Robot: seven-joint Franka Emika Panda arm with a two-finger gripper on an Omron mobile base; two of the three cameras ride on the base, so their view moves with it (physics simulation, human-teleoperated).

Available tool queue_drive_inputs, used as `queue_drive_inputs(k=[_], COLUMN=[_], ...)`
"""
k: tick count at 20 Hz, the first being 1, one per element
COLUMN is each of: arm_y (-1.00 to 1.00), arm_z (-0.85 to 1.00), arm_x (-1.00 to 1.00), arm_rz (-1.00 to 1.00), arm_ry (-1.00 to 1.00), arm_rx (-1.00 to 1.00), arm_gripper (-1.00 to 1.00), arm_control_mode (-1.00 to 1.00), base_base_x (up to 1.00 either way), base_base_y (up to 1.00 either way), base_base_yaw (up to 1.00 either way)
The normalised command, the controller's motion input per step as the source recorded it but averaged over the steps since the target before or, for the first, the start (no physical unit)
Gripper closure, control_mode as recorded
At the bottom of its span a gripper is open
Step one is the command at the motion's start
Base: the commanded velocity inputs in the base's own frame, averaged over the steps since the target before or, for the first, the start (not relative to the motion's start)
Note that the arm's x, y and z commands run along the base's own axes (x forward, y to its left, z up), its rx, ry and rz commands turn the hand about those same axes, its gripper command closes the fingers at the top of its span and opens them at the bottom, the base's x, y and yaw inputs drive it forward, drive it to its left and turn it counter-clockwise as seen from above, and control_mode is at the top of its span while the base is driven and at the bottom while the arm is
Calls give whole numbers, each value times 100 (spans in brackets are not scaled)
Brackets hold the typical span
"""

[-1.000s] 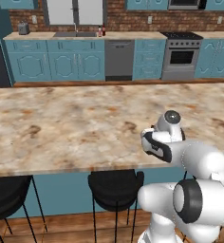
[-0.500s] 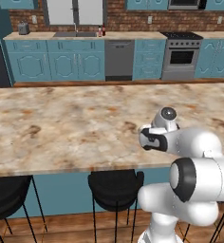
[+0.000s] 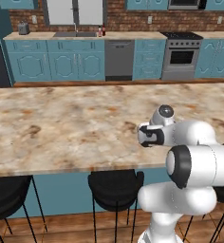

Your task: Place the large bottle from the dining counter next to the other large bottle outside the sink, and place the small bottle from the dining counter next to the other small bottle inside the sink.

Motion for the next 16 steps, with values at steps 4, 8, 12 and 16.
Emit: queue_drive_inputs(k=[4, 8, 12, 16], arm_y=[-5, -8, -9, -4], arm_z=[-17, -20, -9, -4], arm_x=[6, 1, 6, 13], arm_rz=[0, 0, 0, 0], arm_ry=[0, 0, 0, 0], arm_rx=[0, 0, 0, 0], arm_gripper=[-100, -100, -100, -100], arm_control_mode=[-100, -100, -100, -100], base_base_x=[0, 0, 0, 0], base_base_y=[0, 0, 0, 0], base_base_yaw=[0, 0, 0, 0])
